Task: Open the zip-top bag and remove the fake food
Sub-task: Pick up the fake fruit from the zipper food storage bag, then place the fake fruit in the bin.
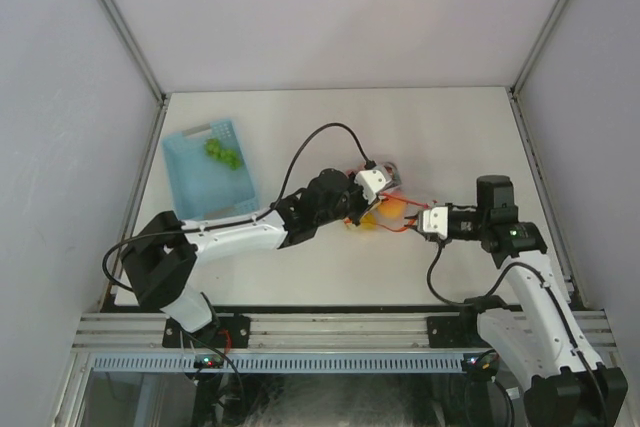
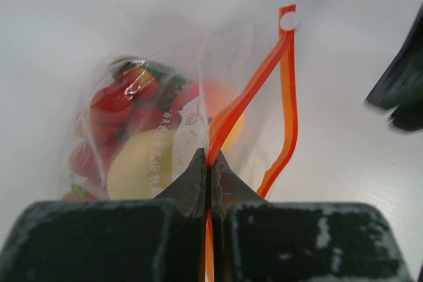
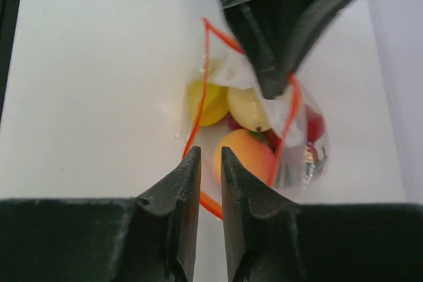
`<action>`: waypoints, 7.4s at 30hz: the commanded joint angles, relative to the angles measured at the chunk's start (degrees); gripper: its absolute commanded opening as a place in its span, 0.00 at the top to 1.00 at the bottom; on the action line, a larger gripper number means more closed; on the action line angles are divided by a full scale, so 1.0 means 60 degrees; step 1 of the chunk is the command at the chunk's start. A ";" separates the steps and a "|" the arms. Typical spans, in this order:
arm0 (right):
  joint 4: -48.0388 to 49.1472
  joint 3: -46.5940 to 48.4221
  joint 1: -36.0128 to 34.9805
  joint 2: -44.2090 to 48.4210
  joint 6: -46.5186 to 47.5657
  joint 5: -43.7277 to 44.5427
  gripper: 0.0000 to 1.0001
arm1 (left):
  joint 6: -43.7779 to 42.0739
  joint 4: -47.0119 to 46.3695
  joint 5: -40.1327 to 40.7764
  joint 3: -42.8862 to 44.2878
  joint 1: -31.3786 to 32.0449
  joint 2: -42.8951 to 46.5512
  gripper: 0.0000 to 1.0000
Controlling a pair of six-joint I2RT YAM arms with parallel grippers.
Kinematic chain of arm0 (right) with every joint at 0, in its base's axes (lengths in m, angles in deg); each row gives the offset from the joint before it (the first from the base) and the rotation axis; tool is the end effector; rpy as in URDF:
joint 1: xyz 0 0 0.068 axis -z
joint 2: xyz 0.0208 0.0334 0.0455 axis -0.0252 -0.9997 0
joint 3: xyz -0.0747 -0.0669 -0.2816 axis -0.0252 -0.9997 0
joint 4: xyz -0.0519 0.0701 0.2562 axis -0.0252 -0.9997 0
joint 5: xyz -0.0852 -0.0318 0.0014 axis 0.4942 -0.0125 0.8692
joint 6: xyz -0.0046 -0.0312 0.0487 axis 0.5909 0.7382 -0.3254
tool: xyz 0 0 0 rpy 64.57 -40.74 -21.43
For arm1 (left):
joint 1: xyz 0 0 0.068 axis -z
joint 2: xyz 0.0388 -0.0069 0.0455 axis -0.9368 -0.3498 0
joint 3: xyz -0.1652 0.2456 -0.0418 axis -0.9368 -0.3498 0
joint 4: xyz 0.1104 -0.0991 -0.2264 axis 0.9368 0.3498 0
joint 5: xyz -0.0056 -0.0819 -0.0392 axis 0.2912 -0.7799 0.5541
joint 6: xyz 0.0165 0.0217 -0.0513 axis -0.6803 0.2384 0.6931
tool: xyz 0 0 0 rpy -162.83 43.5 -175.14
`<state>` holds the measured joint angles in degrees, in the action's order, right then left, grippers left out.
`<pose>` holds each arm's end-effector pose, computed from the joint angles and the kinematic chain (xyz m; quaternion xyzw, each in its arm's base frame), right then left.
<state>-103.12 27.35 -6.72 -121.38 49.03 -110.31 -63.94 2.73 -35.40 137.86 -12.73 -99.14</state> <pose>0.1373 0.0494 0.2896 -0.6469 0.5055 0.2218 0.5261 0.2054 -0.3162 0.2697 0.4406 0.6927 -0.2523 0.5123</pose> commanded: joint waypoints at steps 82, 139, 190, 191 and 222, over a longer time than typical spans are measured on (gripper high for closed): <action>0.8380 -0.2273 -0.1771 -0.5170 0.2241 0.4804 0.68 | 0.3070 -0.2220 -0.2571 -0.0376 -0.1094 0.0149 1.00; 0.5566 -0.1197 -0.0757 -0.5523 -0.1761 0.3158 0.33 | 0.3541 -0.1892 -0.3046 -0.0533 -0.1219 -0.0489 0.98; 0.4632 0.0582 -0.0210 -0.5040 -0.5499 0.0644 0.85 | 0.4416 -0.2202 -0.1848 -0.1204 -0.1570 -0.0102 0.85; 0.4533 0.0576 -0.0112 -0.4952 -0.5620 0.0298 0.85 | 0.4416 -0.2180 -0.1813 -0.1202 -0.1570 -0.0080 0.85; 0.9529 0.0134 0.1156 -0.2353 -1.6251 -0.0724 0.89 | -0.0890 -0.4230 -0.0006 -0.3743 -0.0828 0.4550 0.11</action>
<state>-57.13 25.84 0.03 -136.20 -27.29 -113.26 -54.46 -17.53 -38.37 116.11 -20.36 -75.93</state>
